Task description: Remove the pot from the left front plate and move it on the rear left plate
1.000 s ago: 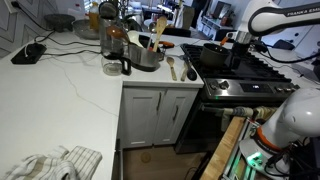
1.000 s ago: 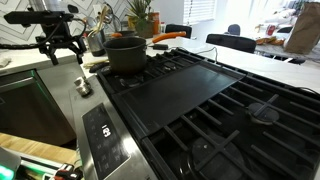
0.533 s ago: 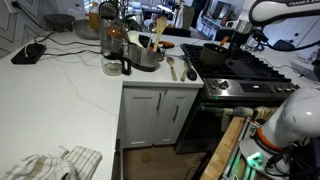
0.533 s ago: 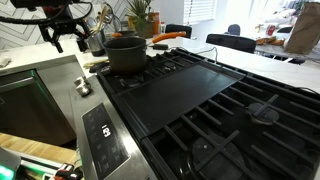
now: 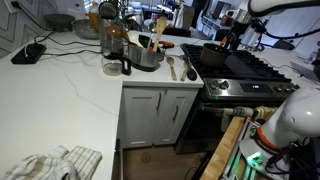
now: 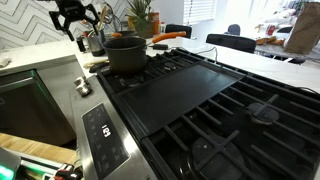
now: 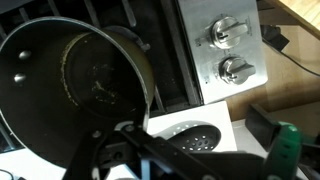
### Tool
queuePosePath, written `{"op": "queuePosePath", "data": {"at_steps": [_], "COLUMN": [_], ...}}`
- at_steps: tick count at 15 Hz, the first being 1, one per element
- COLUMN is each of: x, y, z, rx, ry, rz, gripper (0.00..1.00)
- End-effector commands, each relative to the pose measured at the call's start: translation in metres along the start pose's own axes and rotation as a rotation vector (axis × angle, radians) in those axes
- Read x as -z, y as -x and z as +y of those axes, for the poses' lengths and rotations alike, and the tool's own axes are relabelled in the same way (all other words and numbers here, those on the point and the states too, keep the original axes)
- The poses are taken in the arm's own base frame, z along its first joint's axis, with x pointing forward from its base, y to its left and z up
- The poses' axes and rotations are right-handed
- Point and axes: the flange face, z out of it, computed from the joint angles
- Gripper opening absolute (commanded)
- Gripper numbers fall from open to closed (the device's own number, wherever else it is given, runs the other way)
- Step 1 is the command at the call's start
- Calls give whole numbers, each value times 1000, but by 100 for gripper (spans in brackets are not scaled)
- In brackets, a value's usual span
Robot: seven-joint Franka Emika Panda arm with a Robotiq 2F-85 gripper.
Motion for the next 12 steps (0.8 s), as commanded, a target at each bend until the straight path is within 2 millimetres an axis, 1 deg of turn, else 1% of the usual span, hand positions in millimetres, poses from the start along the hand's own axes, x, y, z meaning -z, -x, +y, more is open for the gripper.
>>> {"op": "queuePosePath", "data": {"at_steps": [1,3,7,8,9,10,11,12], "x": [-11,-19,-40,-45,-50,-54,-59,-64], "y": [-3,-5,-12,-14,-17,-19,-21,-23], "z": [30,40,52,53,55,56,58,59], "rx": [21,19,-2,-9,-10,-18,-22,-32], "ry": [11,6,-27,-35,-40,-48,-53,-56], "rz": [4,7,-5,-6,-10,-13,-18,-24], "gripper": [100,100,100,92,74,68,58,50]}}
